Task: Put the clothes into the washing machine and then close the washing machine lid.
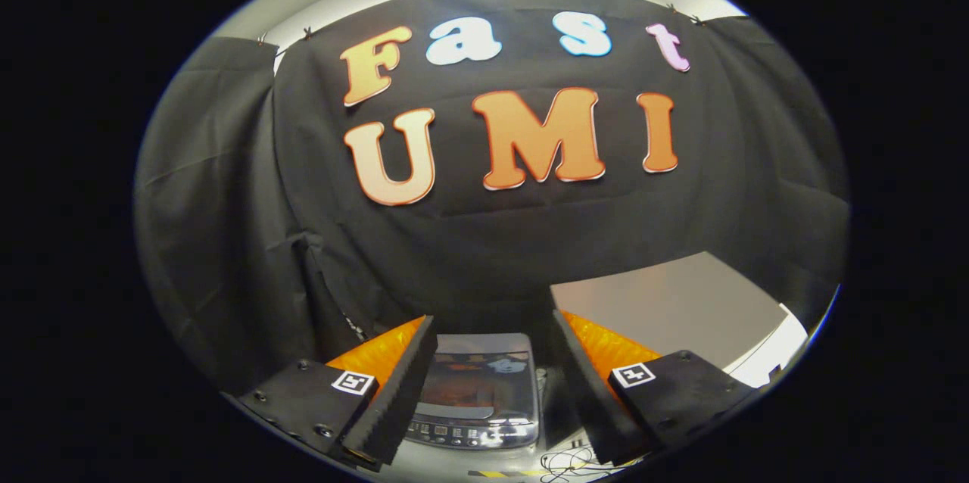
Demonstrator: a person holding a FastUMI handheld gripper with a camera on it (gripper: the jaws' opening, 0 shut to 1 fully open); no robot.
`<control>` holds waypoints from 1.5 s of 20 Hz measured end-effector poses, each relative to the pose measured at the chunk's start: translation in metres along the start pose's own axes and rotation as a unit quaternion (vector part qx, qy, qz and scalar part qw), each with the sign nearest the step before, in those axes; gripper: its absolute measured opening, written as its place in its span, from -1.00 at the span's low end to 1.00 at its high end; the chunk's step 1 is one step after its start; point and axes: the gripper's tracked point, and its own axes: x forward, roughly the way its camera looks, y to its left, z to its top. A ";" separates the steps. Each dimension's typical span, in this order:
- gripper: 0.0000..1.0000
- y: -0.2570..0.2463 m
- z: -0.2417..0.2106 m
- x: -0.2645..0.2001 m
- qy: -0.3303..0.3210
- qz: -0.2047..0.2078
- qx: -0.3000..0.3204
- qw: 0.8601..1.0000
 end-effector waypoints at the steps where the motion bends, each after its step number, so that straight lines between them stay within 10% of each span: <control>1: 0.96 -0.012 0.012 -0.010 -0.007 -0.004 0.002 1.000; 15: 0.96 -0.091 0.127 -0.114 -0.101 -0.031 -0.061 0.993; 30: 0.96 -0.130 0.136 -0.129 -0.115 -0.029 -0.031 0.992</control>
